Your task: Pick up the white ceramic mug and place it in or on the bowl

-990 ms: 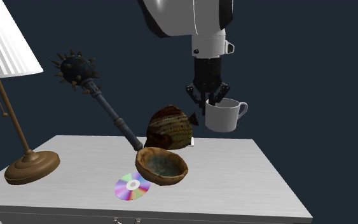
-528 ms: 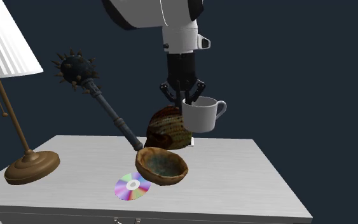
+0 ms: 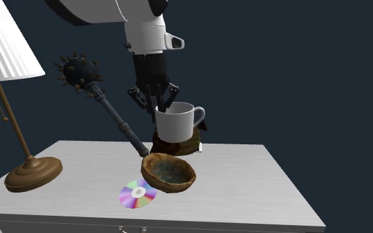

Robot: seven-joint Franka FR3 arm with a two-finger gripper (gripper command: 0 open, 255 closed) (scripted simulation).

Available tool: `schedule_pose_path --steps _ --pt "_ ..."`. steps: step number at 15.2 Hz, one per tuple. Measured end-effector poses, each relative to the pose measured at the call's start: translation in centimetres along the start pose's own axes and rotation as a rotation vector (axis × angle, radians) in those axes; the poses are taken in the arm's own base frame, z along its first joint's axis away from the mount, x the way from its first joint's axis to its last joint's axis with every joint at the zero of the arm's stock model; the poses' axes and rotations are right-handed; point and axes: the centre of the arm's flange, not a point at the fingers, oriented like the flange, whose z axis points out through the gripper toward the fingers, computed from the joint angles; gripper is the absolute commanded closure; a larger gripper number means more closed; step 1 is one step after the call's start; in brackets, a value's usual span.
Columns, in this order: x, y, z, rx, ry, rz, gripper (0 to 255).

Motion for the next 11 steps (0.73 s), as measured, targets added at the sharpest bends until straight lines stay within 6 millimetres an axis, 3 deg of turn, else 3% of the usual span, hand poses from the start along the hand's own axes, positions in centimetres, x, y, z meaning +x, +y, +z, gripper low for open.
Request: schedule_pose_path --steps 11 --pt "-0.6 -0.9 5.3 0.000 -0.001 0.001 255"
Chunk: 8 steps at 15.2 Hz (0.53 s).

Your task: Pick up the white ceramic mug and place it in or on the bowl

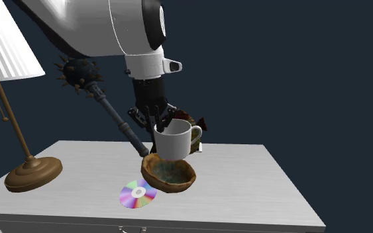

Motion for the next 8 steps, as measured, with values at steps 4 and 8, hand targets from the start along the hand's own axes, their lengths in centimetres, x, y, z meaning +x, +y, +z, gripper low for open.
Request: schedule_pose_path --steps 4,8 --pt "0.0 0.0 2.1 0.000 0.000 0.000 255" --pt "-0.1 -0.1 2.6 0.000 0.000 0.000 255"
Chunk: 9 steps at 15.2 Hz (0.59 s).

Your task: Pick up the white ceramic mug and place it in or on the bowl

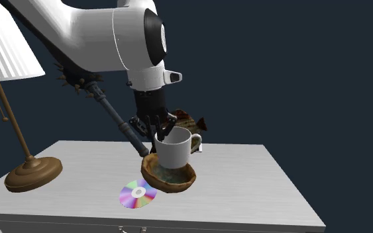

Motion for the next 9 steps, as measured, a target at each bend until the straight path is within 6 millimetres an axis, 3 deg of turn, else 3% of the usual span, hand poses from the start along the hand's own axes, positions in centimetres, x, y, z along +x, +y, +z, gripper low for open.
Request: schedule_pose_path --steps 3,4,9 --pt "0.00 0.00 0.05 0.000 0.000 0.000 255" --pt "0.00 0.00 0.06 0.000 0.000 0.000 0" --pt "0.01 0.00 0.05 0.000 0.000 0.000 0"
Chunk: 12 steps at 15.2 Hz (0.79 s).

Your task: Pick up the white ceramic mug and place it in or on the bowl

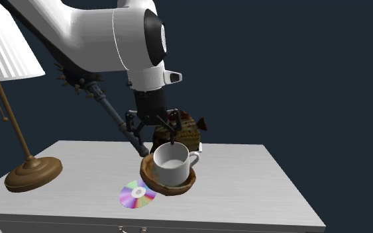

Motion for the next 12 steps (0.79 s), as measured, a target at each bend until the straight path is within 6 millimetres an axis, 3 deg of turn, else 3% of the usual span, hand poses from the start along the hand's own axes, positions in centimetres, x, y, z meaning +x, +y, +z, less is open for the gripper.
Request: schedule_pose_path --steps 2,6,12 --pt "0.0 0.0 -0.5 0.000 0.000 0.000 0" --pt "0.0 0.1 -4.4 0.000 0.001 0.000 0" --pt "0.0 0.0 -5.0 0.000 0.000 0.000 0"
